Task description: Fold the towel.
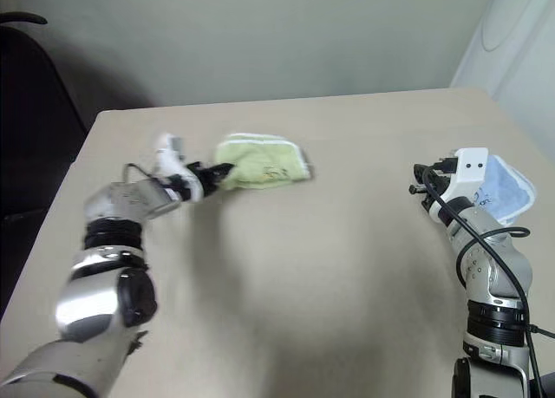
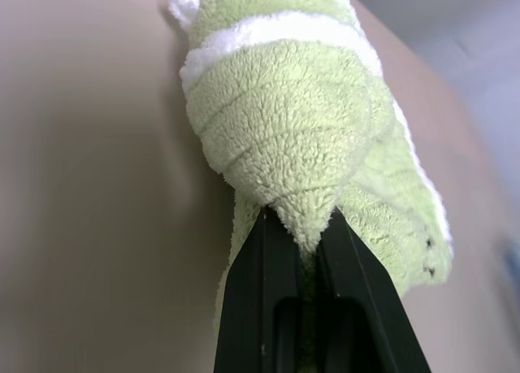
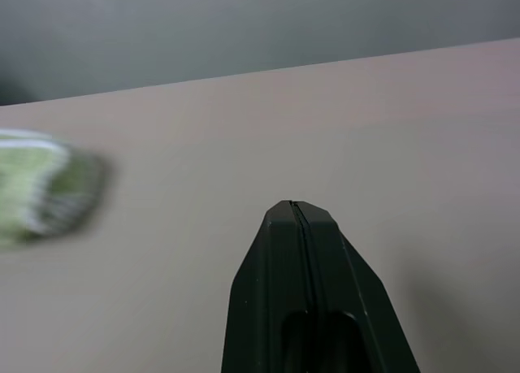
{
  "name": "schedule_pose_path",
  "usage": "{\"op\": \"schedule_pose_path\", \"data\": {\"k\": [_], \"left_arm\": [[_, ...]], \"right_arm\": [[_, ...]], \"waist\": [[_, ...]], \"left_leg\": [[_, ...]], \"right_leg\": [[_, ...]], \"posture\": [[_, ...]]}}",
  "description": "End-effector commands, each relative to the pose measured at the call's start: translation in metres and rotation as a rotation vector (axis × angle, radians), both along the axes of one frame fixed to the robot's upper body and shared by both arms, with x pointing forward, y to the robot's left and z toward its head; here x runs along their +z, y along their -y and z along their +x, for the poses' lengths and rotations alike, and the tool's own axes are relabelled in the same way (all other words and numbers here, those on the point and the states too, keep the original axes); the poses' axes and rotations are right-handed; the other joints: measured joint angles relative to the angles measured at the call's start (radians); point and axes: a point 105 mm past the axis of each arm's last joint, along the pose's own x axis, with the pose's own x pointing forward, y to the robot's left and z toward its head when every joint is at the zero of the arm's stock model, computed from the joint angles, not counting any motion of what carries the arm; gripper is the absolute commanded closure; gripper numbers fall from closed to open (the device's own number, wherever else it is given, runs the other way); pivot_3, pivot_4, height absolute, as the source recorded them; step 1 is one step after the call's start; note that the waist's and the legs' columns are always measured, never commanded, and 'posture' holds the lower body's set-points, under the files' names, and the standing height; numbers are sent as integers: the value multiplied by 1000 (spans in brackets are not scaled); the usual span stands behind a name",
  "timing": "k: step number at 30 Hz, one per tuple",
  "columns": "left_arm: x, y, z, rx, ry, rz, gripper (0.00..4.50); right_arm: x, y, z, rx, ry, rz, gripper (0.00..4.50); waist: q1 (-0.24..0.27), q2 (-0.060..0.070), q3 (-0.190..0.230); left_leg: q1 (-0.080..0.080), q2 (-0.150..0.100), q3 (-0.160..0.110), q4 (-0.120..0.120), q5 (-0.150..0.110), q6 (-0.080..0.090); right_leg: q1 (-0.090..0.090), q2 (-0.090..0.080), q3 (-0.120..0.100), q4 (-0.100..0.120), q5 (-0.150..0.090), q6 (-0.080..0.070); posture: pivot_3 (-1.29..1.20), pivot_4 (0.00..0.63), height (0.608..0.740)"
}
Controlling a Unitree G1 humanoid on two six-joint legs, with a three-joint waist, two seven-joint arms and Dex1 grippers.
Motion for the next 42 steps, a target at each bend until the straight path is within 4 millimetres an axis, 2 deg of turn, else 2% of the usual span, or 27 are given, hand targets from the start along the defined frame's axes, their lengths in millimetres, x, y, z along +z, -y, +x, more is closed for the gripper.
{"op": "schedule_pose_path", "data": {"k": [1,3,5,9,12,14,18,19,23,25,29,30,32,34,37,38,39,41,42], "left_arm": [[2,-63,-20,190,24,28,4482],[-6,-87,-34,257,5,30,4482],[-21,-104,-48,302,-34,38,4482],[-40,-108,-58,309,-84,42,4482],[-47,-101,-58,282,-84,13,3693],[-49,-96,-59,264,-77,-4,2934],[-57,-96,-65,269,-99,17,1465],[-55,-102,-68,295,-80,19,1142],[-46,-129,-83,413,-18,66,1142],[-33,-148,-94,483,51,117,1142],[-11,-170,-110,568,153,219,1142],[-8,-174,-114,590,164,258,1142],[4,-168,-112,558,220,336,1142],[17,-134,-101,401,310,417,1142],[24,-56,-87,93,403,528,1142],[24,-40,-86,46,418,534,1142],[27,-8,-80,-35,459,477,1142],[24,59,-74,-219,504,505,1142],[22,77,-73,-267,516,523,1142]], "right_arm": [[15,0,0,-4,60,-6,4500],[15,-1,1,3,58,-6,4500],[13,-3,2,13,51,-7,4500],[13,-8,6,36,47,-12,4500],[15,-12,10,53,50,-13,4500],[16,-15,11,63,51,-14,4500],[14,-18,12,76,50,-15,4500],[14,-18,12,76,49,-15,4500],[11,-18,9,79,44,-13,4500],[7,-22,7,95,31,-22,4500],[0,-31,3,136,13,-55,4500],[-2,-32,2,144,8,-64,4500],[-7,-37,0,166,-4,-93,4500],[-11,-39,-1,183,-13,-116,4500],[-15,-41,-1,190,-17,-133,4500],[-16,-41,-1,190,-17,-134,4500],[-16,-41,0,188,-18,-135,4500],[-19,-41,1,178,-16,-149,4500],[-19,-41,1,175,-14,-154,4500]], "waist": [[-1,0,0],[-1,0,0],[2,0,0],[11,-1,0],[8,0,0],[8,0,0],[8,0,0],[7,0,0],[-6,1,-1],[-16,1,-1],[-28,1,-1],[-28,1,-1],[-26,1,-1],[-22,0,-1],[-3,0,-1],[4,0,-1],[8,0,-1],[15,0,-1],[16,0,-1]], "left_leg": [[0,0,0,0,0,0],[0,0,-1,0,0,0],[0,0,-2,0,0,0],[0,0,-4,3,0,-1],[0,-1,-4,3,1,-2],[0,-1,-4,2,2,-3],[1,0,-4,1,2,-4],[1,0,-4,1,2,-4],[1,1,-4,0,2,-5],[2,2,-5,0,2,-6],[3,6,-8,-1,0,-9],[3,6,-9,-1,0,-9],[2,6,-9,-2,0,-9],[2,6,-10,-1,-1,-9],[3,4,-13,2,-2,-7],[3,3,-13,3,-2,-6],[3,2,-13,3,-4,-3],[2,1,-13,5,-7,3],[3,1,-13,6,-7,3]], "right_leg": [[0,0,0,0,0,0],[-1,0,-1,0,-1,-1],[-3,0,-2,1,-1,-2],[-3,0,-4,1,1,-5],[-3,0,-4,2,3,-8],[-3,1,-5,3,3,-8],[-3,1,-5,4,3,-8],[-3,1,-5,4,3,-8],[-3,3,-3,5,3,-8],[-3,5,-2,5,3,-10],[-5,11,-1,6,2,-12],[-5,11,-1,6,2,-12],[-6,11,-1,6,2,-12],[-5,11,-1,6,2,-13],[-6,10,-3,4,3,-13],[-5,9,-3,3,3,-14],[-4,9,-3,3,3,-14],[-3,6,-5,3,6,-16],[-2,5,-6,3,6,-16]], "posture": [[0,150,740],[0,150,740],[0,150,740],[0,150,740],[0,150,740],[0,150,740],[0,150,740],[0,150,740],[0,150,740],[0,150,740],[0,150,740],[0,150,740],[0,150,740],[0,150,740],[0,150,740],[0,150,740],[0,150,740],[0,150,740],[0,150,740]]}}
